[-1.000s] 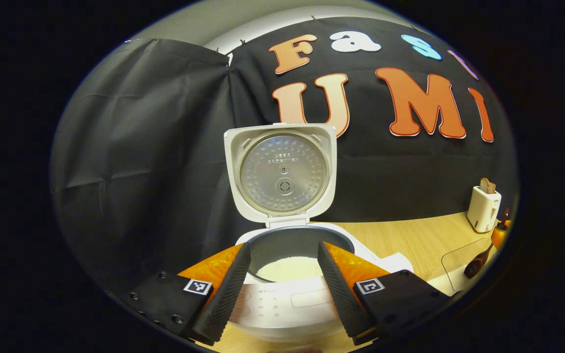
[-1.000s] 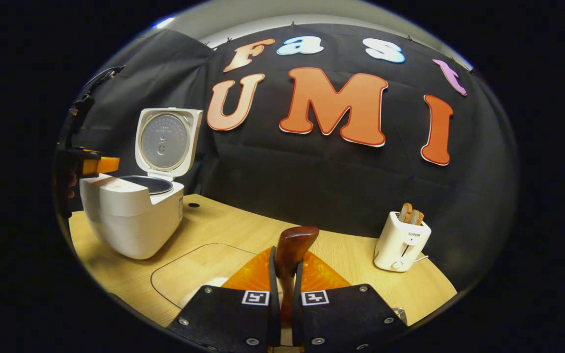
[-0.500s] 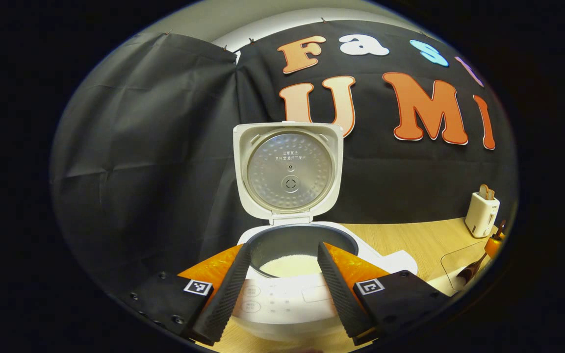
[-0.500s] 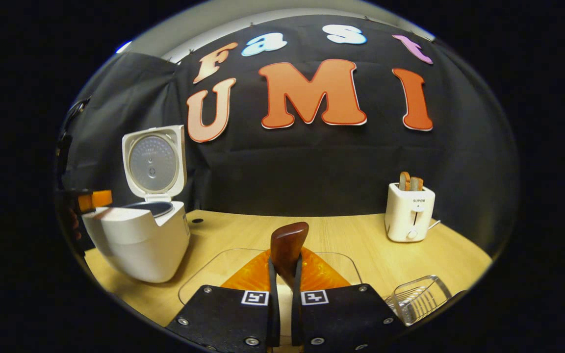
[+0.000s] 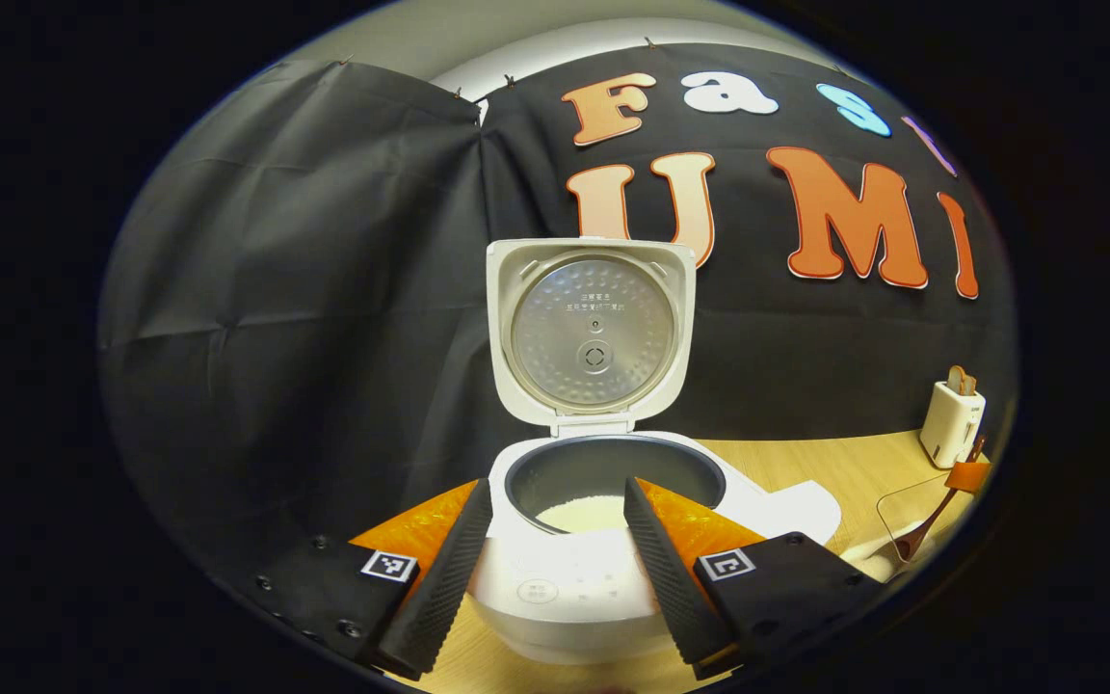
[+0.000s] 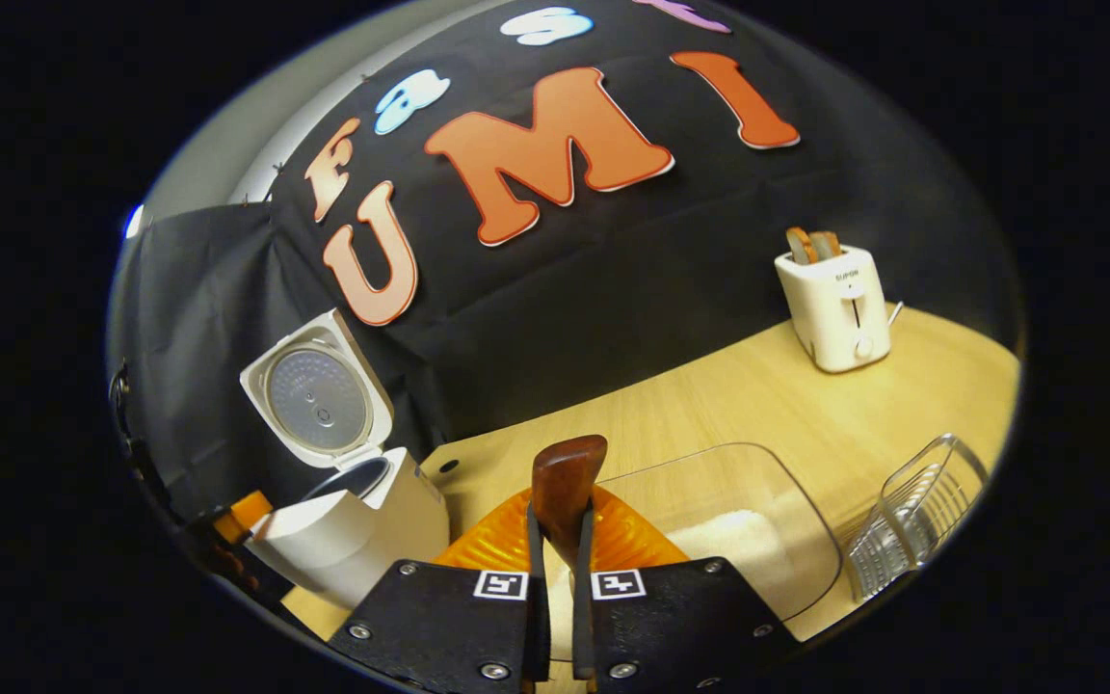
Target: Close the left gripper, press the button to open the rice cooker; take a wooden spoon from the chopstick holder with the right hand, scoop a spoonful of rice and pour it into the rice cooker, then put the wooden spoon back into the chopstick holder.
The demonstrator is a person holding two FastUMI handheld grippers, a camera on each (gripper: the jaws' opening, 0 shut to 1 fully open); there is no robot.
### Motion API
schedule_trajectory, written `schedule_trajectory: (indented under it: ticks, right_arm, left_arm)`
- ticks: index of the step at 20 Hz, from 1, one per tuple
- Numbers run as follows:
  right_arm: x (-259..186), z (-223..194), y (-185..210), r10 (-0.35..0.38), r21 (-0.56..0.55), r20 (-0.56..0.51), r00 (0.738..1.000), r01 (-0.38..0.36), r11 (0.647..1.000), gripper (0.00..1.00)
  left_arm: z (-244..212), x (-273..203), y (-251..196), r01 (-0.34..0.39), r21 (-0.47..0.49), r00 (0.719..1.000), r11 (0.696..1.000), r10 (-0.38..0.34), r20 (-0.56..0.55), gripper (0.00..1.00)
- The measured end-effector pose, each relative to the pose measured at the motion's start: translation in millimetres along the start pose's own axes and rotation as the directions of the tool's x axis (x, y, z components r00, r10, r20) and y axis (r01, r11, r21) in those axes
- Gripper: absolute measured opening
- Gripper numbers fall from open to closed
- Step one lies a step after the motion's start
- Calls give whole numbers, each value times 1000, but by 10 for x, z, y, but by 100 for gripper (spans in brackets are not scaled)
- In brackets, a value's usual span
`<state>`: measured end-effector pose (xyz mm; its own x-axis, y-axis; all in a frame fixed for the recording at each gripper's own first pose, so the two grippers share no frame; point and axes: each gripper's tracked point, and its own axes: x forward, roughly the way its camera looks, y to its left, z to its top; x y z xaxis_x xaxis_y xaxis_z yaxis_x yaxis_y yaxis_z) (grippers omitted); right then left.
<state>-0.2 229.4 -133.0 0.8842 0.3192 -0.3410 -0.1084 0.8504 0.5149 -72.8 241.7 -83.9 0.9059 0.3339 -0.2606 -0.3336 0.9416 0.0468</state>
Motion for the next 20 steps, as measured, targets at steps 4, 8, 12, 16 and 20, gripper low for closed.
schedule_trajectory:
  ticks: [4, 8, 12, 16, 20]
  right_arm:
    - [119, -34, -201, -4, 228, -55, 998, 17, 973, 10]
    - [194, -88, -287, 25, 416, -110, 994, 23, 909, 9]
    - [164, -20, -359, 67, 530, -92, 993, -8, 848, 10]
    - [115, 145, -502, 67, 633, -44, 997, -24, 773, 10]
    - [9, 329, -618, 81, 688, 2, 997, -60, 723, 10]
  left_arm:
    - [24, -32, 32, -5, -2, 1000, 1000, 5, 13, 89]
    - [21, -41, 39, -4, -6, 1000, 1000, 4, 14, 90]
    - [8, -44, 39, -7, -9, 1000, 1000, 7, 8, 90]
    - [-19, -36, 50, -14, -13, 1000, 1000, 14, 2, 90]
    - [-37, -29, 55, -19, -19, 1000, 1000, 19, -7, 90]
